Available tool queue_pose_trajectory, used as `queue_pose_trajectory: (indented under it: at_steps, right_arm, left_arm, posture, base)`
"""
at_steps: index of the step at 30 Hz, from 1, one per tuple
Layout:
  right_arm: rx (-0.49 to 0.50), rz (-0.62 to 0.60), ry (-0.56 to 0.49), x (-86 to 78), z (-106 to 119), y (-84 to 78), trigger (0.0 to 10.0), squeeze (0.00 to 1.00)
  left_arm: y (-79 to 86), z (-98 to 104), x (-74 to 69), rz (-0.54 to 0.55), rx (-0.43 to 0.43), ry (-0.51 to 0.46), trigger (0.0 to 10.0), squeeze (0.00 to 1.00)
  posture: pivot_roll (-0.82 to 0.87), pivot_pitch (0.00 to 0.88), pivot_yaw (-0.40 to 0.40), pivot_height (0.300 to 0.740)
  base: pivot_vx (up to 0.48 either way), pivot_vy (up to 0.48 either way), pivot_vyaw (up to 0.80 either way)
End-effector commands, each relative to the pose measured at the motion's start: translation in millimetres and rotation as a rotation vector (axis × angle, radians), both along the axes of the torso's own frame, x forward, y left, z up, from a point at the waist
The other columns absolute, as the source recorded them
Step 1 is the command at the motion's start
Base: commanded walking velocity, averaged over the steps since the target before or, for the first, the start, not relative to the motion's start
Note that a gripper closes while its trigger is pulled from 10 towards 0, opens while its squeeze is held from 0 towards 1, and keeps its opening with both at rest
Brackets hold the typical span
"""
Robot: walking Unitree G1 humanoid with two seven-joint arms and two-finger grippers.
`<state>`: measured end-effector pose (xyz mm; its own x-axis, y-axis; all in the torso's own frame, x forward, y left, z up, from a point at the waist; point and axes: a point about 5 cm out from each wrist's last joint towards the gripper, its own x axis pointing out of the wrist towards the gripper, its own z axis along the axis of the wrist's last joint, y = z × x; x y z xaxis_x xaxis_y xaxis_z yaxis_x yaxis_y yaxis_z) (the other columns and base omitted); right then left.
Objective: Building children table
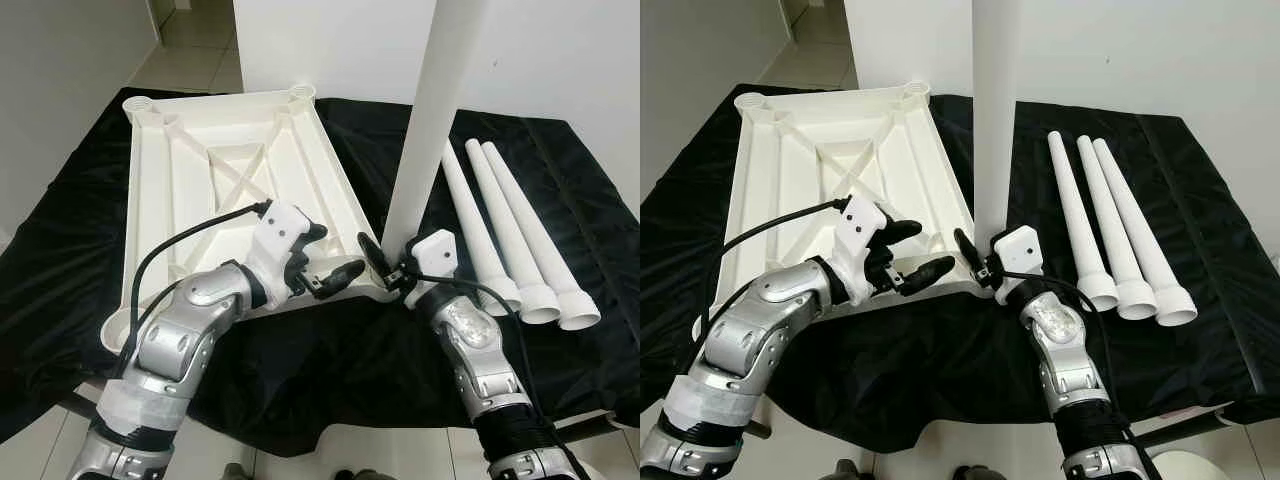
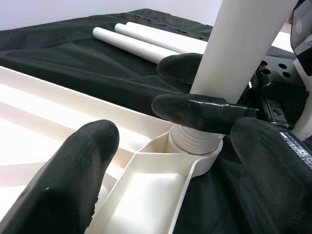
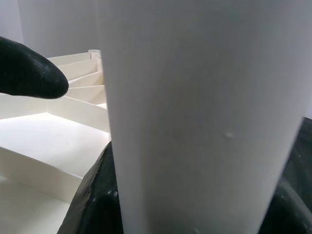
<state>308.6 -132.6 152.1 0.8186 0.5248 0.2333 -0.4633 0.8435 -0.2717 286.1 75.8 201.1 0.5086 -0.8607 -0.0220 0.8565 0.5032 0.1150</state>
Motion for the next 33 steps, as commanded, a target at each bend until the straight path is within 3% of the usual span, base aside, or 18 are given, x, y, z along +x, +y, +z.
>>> queue_pose_trajectory:
  at_steps: [1,6,21,24,28,33]
  right_arm:
    - [-0.017,-0.013,0.169,-5.0,-35,-6.7,10.0,0.0]
    - [0.079,-0.037,0.239,2.9,-37,-8.0,10.0,0.0]
    - [0.137,-0.072,0.363,14.0,-45,-6.7,10.0,0.0]
    - [0.2,-0.126,0.4,16.5,-47,-10.5,10.0,0.0]
    - [0.226,-0.145,0.409,14.9,-50,-12.1,10.0,0.0]
    - [0.174,-0.133,0.364,8.0,-53,-8.9,10.0,0.0]
  left_arm:
    - [0.5,1,0.2,0.003,0.004,0.0,10.0,0.0]
    - [1.5,3,2.0,0.012,0.003,-0.008,10.0,0.0]
    - [4.2,5,2.1,0.032,0.003,-0.015,10.0,0.0]
    - [5.6,7,3.1,0.041,0.003,-0.022,10.0,0.0]
    - [6.4,8,3.7,0.047,0.001,-0.026,10.0,0.0]
    - [7.6,7,4.1,0.053,0.002,-0.024,10.0,0.0]
  posture:
    - [0.01,0.108,0.0,0.74]
    - [0.01,0.104,-0.002,0.74]
    - [0.02,0.091,-0.012,0.74]
    - [0.02,0.087,-0.021,0.74]
    - [0.02,0.087,-0.021,0.74]
    - [0.02,0.085,-0.018,0.74]
  base:
    - [0.0,0.0,0.0]
    - [0.0,0.0,0.0]
    - [0.0,0.0,0.0]
    - [0.0,0.0,0.0]
    - [0.0,0.0,0.0]
    - [0.0,0.0,0.0]
